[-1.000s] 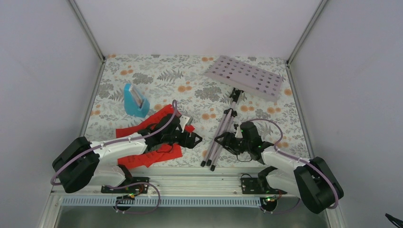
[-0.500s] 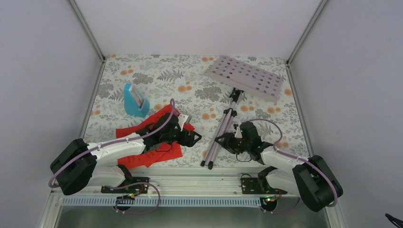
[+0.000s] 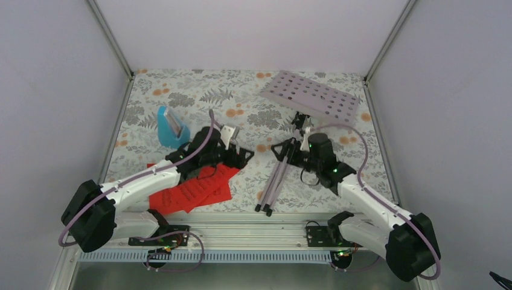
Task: Pack up the instrument practice props
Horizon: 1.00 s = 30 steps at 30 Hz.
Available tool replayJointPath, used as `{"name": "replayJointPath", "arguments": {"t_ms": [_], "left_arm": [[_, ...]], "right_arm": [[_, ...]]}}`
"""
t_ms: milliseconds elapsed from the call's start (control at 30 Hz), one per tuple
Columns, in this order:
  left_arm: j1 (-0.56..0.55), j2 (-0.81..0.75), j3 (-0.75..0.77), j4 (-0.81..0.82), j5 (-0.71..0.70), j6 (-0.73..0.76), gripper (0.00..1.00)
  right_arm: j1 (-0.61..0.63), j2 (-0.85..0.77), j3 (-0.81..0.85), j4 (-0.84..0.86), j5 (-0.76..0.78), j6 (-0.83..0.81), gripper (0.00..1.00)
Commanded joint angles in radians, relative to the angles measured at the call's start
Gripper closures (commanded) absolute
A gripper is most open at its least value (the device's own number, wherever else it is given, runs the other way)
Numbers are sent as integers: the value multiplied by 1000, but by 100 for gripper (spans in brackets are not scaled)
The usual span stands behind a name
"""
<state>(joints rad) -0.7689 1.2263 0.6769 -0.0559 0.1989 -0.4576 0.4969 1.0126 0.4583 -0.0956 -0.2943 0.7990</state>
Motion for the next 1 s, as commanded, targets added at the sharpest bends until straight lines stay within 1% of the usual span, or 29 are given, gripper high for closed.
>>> {"name": "replayJointPath", "arguments": {"t_ms": [0, 100, 233, 400, 500, 633, 700, 767, 833, 967], "left_arm": [[101, 22, 143, 11, -21, 119, 6], [202, 58, 227, 6, -17, 165, 6], [379, 47, 277, 28, 2, 188, 6], [641, -7, 319, 6, 74, 213, 6], [783, -58, 343, -33, 73, 229, 5], [971, -130, 324, -35, 84, 234, 4], [1028, -155, 302, -39, 32, 243, 3], [1051, -186, 240, -5, -108, 238, 3], [1074, -232, 134, 82, -137, 225, 2], [1080, -304, -55, 226, -160, 212, 1]], "right_arm": [[-30, 28, 204, -94, 194, -232, 0], [-121, 101, 312, -50, 140, -300, 0], [-303, 178, 405, 28, 73, -354, 0], [-557, 221, 403, 133, 33, -398, 0], [-660, 208, 361, 184, 63, -416, 0], [-682, 152, 268, 265, 183, -507, 0], [-682, 111, 193, 339, 201, -539, 1], [-681, 70, 98, 458, 194, -554, 0], [-679, 42, 8, 534, 195, -554, 0], [-670, 37, -55, 577, 241, -543, 0]]}}
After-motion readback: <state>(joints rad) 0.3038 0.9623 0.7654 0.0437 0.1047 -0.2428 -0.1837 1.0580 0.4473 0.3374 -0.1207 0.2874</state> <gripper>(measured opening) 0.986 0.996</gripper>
